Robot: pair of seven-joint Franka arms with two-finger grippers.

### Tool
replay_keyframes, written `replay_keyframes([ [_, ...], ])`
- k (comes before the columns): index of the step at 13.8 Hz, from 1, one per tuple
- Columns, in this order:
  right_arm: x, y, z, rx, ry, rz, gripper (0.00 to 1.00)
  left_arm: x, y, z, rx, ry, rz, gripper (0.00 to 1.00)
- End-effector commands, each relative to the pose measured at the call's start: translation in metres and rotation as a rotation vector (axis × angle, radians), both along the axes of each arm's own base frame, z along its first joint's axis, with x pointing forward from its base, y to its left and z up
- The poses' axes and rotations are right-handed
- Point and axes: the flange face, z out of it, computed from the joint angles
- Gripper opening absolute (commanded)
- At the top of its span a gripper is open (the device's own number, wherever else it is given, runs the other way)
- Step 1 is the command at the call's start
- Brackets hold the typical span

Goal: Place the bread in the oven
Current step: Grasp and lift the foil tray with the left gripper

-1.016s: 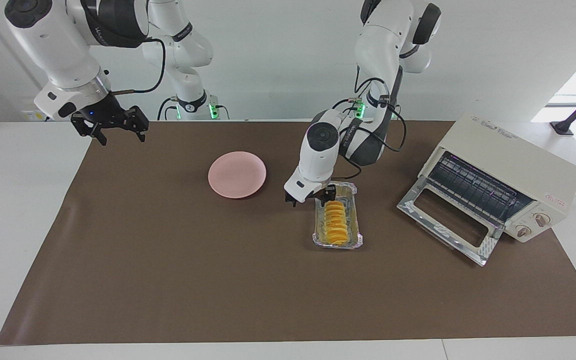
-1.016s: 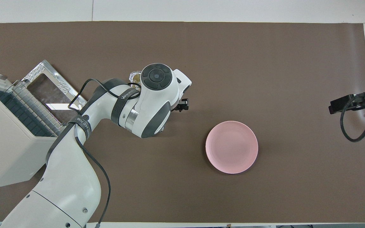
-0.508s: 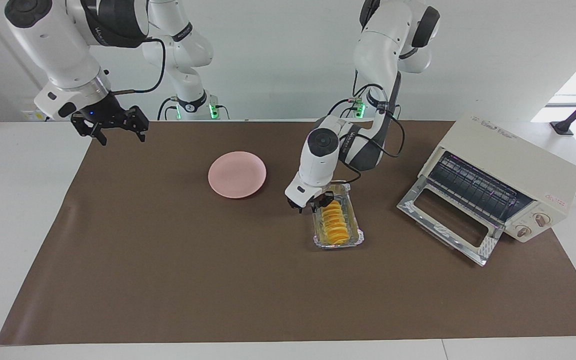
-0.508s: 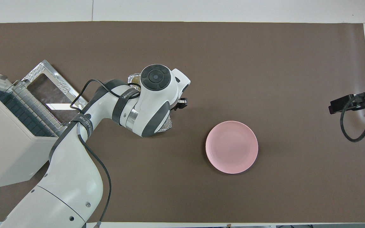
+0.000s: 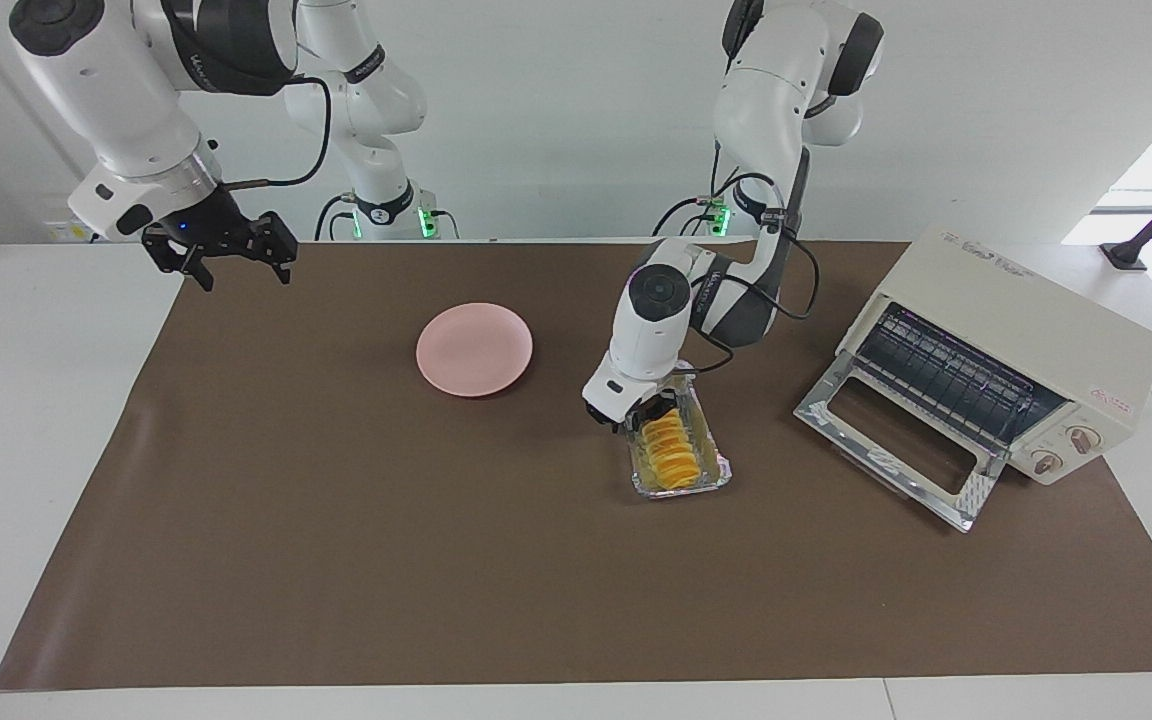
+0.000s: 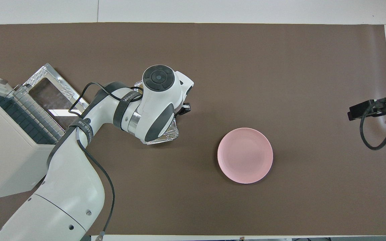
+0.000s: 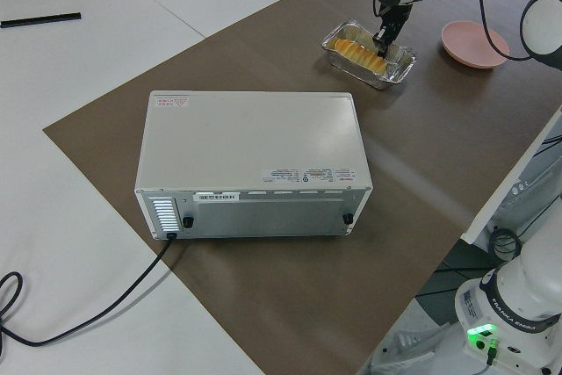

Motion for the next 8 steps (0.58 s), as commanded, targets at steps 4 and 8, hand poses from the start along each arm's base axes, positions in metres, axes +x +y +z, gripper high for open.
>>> replay_keyframes([
  [4, -0.007, -0.001, 0.0, -0.016, -0.007, 0.012, 1.0, 0.04, 0.035, 0.073, 0.124, -0.031, 0.214, 0.0],
  [8, -0.007, -0.001, 0.0, -0.016, -0.007, 0.012, 1.0, 0.07, 0.108, 0.119, 0.155, -0.1, 0.359, 0.0],
])
